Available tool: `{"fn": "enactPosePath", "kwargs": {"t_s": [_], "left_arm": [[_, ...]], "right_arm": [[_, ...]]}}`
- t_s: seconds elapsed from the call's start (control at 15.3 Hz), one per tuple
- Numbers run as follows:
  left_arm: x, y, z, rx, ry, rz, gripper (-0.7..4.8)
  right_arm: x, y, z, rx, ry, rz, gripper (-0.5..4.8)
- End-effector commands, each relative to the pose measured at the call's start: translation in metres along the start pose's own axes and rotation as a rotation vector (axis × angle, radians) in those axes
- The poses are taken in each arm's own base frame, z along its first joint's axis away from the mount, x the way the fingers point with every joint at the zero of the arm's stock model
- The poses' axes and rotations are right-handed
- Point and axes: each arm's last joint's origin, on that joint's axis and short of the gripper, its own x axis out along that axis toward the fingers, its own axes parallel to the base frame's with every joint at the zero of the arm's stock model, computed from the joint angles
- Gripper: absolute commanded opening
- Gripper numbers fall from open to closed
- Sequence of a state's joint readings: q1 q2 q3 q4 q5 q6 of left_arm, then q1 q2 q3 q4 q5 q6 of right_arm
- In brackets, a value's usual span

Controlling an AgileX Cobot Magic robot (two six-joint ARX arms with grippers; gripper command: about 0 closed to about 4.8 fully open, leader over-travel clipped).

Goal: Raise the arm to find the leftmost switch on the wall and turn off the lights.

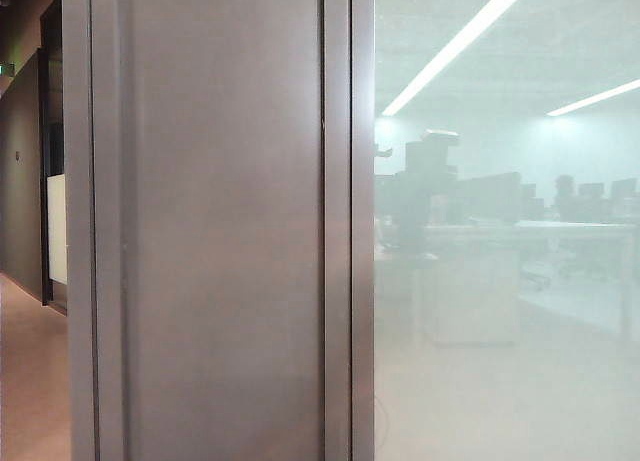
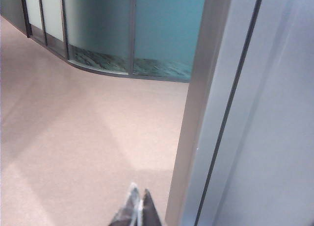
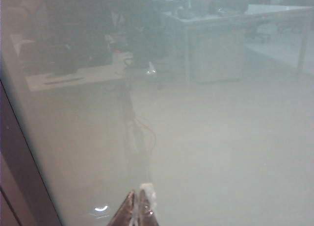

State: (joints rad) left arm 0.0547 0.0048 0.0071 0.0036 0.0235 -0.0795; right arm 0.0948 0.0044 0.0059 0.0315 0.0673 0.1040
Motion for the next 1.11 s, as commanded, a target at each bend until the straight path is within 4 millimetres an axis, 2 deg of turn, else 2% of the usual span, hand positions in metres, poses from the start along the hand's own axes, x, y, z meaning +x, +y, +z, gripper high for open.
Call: {"fn": "enactPosePath", "kwargs": {"t_s": [0.07, 0.46, 0.59, 0.72, 0.92, 1.11], "left_arm": [[0.000, 0.000, 0.002, 0.001, -0.012, -0.002, -0.05], [0.000, 0.000, 0.003, -0.007, -0.022, -0.003, -0.05], [-0.001, -0.001, 0.009, -0.042, -0.089, -0.028, -0.06], [-0.003, -0.003, 0.025, -0.153, -0.242, -0.083, -0.06], [-0.014, -0.006, 0.059, -0.149, -0.419, -0.108, -0.06], [-0.035, -0.011, 0.112, -0.122, -0.564, -0.126, -0.06]], "right_arm": [[0.000, 0.000, 0.002, 0.003, -0.021, 0.006, -0.01], [0.000, 0.000, 0.002, 0.003, -0.021, 0.005, -0.01], [0.000, 0.001, 0.004, 0.009, -0.035, 0.008, -0.01], [-0.001, 0.002, 0.014, 0.074, -0.140, 0.023, -0.01], [-0.007, 0.004, 0.040, 0.161, -0.316, 0.050, -0.01], [-0.024, 0.006, 0.088, 0.178, -0.463, 0.036, -0.01]]}}
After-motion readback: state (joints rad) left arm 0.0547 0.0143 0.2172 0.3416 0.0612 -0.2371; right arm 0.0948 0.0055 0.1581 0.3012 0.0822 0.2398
